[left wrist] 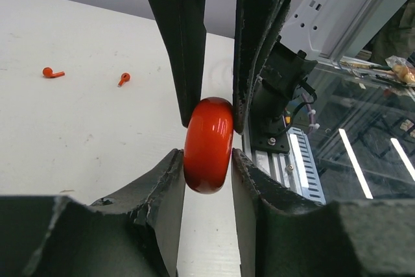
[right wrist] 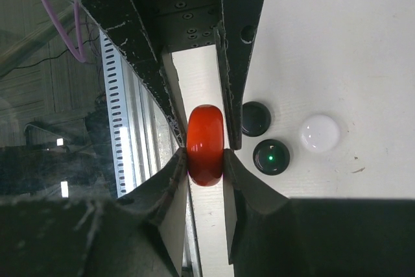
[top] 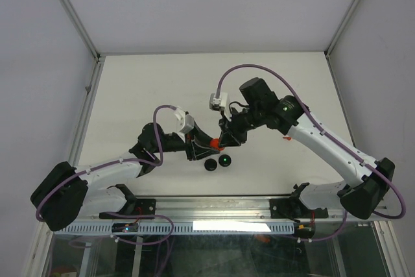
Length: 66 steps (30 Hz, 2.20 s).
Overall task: Insert the wireless bluetooth earbuds into the charging case
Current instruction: Pick up the charging case at the center of the board, then open the charging case.
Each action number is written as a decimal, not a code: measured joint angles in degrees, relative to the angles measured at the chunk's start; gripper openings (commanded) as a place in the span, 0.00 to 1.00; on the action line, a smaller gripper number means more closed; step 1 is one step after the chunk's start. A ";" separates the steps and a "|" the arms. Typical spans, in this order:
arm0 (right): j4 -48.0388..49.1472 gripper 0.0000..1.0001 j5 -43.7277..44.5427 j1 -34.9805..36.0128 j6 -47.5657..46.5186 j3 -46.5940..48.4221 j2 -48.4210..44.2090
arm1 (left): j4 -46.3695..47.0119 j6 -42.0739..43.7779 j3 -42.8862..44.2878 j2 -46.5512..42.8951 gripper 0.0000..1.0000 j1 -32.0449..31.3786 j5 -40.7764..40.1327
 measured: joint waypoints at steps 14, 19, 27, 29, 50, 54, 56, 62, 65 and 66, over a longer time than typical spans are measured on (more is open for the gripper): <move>1.75 0.35 1.42 0.22 -0.28 -0.70 -0.96 | 2.71 -2.58 0.11 1.46 0.00 0.39 -0.15; 7.45 0.35 3.54 0.26 1.79 -5.38 -5.42 | 3.98 -2.60 -0.42 0.94 0.00 0.37 -1.31; 15.47 0.33 5.66 0.37 5.49 -10.84 -10.60 | 4.74 -2.45 -1.16 -1.22 0.00 0.37 -3.48; 16.81 0.34 5.99 0.42 6.47 -11.47 -11.21 | 4.94 -2.40 -1.16 -1.44 0.00 0.39 -3.67; 24.13 0.46 10.64 -0.92 15.43 -13.03 -11.21 | -1.55 3.72 -1.16 -4.52 0.00 0.63 -3.34; 24.13 0.57 11.28 -1.25 16.83 -13.03 -11.08 | -1.16 3.61 -1.60 -4.50 0.00 0.63 -5.25; 24.13 0.61 12.98 -1.81 17.66 -13.03 -11.10 | 0.24 3.39 -3.04 -4.22 0.00 0.63 -7.91; 22.64 0.67 24.48 -5.18 20.61 -13.03 -11.06 | 4.11 0.74 -9.09 -0.42 0.00 0.76 -16.83; 22.01 0.67 31.74 -7.93 23.21 -13.94 -10.93 | 5.09 -0.37 -10.56 1.36 0.00 1.16 -20.28; 21.68 0.68 34.03 -8.79 24.26 -14.69 -10.78 | 5.25 -0.66 -10.78 1.57 0.00 1.53 -21.00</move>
